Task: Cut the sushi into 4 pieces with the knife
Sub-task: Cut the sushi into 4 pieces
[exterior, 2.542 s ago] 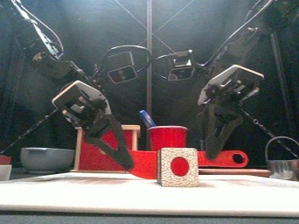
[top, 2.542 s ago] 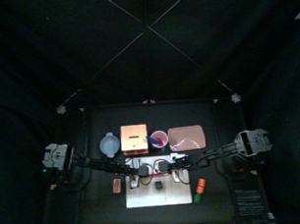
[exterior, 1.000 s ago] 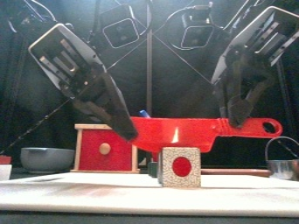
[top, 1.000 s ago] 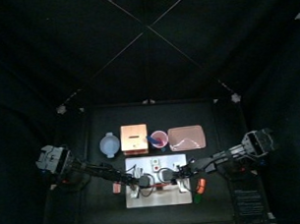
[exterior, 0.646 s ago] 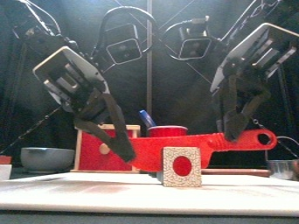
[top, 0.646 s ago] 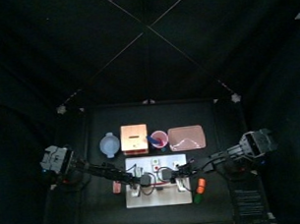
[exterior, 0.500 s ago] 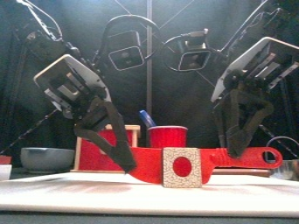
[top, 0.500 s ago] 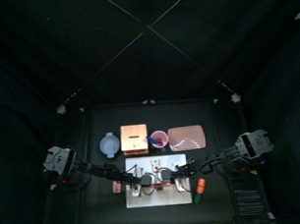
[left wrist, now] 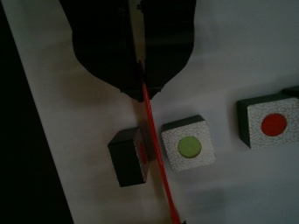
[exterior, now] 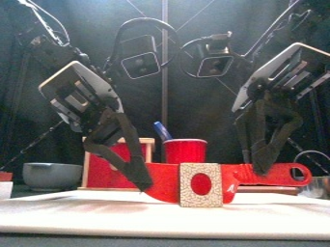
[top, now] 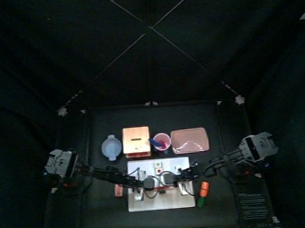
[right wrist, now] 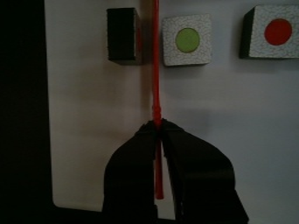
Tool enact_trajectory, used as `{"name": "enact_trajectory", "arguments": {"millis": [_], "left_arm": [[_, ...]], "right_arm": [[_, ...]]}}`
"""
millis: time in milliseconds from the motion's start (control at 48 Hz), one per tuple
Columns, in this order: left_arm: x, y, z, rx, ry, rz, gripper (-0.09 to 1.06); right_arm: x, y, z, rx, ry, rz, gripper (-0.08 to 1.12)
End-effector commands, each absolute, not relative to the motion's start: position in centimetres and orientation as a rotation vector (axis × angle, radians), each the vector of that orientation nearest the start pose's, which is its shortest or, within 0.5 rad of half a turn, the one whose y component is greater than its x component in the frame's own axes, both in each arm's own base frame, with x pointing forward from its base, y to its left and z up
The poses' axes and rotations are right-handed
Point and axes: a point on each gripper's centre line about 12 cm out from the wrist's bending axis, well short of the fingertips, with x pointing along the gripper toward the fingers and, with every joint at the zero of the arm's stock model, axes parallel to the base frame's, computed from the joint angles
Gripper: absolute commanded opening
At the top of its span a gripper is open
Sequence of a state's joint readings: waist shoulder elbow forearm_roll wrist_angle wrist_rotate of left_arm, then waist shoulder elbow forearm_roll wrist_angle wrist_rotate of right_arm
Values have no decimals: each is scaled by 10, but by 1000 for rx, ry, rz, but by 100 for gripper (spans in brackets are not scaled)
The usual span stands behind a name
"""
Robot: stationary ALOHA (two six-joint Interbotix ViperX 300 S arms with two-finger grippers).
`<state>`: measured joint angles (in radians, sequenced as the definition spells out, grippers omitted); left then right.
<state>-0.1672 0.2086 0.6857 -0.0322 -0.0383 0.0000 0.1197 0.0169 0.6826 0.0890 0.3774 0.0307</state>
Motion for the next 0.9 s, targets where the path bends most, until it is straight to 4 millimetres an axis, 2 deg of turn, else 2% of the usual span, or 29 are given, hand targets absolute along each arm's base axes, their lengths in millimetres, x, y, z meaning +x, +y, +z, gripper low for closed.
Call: {"name": "enact_trajectory", "arguments": {"millis": [21,208,375,646,729,812,896], "left_arm": [[383,-50,90,77,846,-133,31],[384,-42,93,92,837,-123,31],[387,-41,100,85,815,-118,38],[388,-46,139,74,717,-125,70],[387,-48,150,58,688,-124,76],[384,-52,163,50,658,-131,77],[380,-55,176,51,624,-140,77]], "right_arm": [[352,30,139,50,1046,47,31],[352,27,141,39,1043,42,31],[354,27,156,41,1002,46,31],[343,29,173,37,985,54,31],[336,31,177,35,984,61,31],[324,34,184,42,997,72,31],[304,37,197,51,1047,84,31]]}}
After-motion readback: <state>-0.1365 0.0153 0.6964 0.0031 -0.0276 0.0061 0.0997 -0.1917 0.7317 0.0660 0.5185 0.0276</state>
